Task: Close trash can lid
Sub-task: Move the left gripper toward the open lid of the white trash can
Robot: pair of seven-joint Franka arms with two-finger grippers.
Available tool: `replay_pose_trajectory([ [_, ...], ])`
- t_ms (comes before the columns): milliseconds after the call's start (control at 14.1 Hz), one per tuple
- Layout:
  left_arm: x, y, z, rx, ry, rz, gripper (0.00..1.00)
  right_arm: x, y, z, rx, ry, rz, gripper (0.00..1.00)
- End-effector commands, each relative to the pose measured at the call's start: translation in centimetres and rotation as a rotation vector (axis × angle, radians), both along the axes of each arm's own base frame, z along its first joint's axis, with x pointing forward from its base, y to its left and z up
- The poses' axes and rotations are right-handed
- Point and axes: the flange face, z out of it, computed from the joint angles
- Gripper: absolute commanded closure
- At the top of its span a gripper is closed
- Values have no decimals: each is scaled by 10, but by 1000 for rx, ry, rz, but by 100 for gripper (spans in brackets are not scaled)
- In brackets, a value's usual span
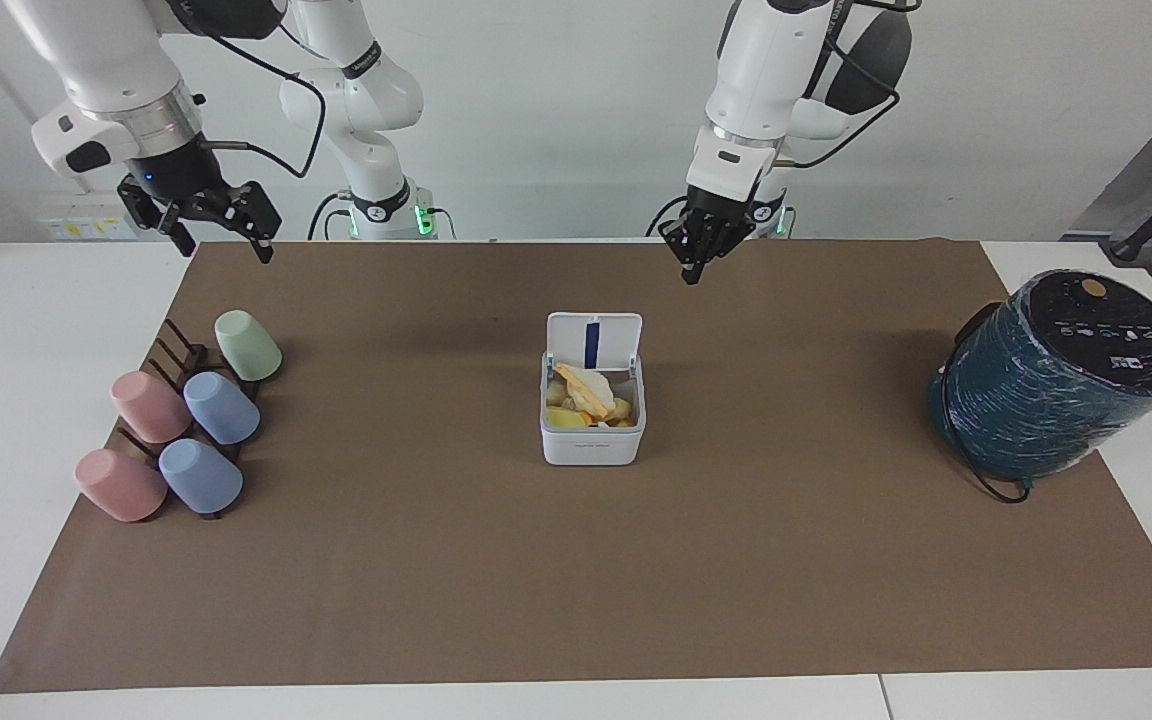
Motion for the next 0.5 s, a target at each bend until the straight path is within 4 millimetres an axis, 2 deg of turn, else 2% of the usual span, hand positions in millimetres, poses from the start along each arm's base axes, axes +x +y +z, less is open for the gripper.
replay_pose_trajectory([
  [0,-20,-16,-11,-71,-22,126,100,-4,0,3,2,3,16,0],
  [213,-27,-34,-26,-103,-19,200,100,-4,0,3,2,4,16,0],
  [425,-45,-56,-39,-113,-15,185,100,-4,0,3,2,4,16,0],
])
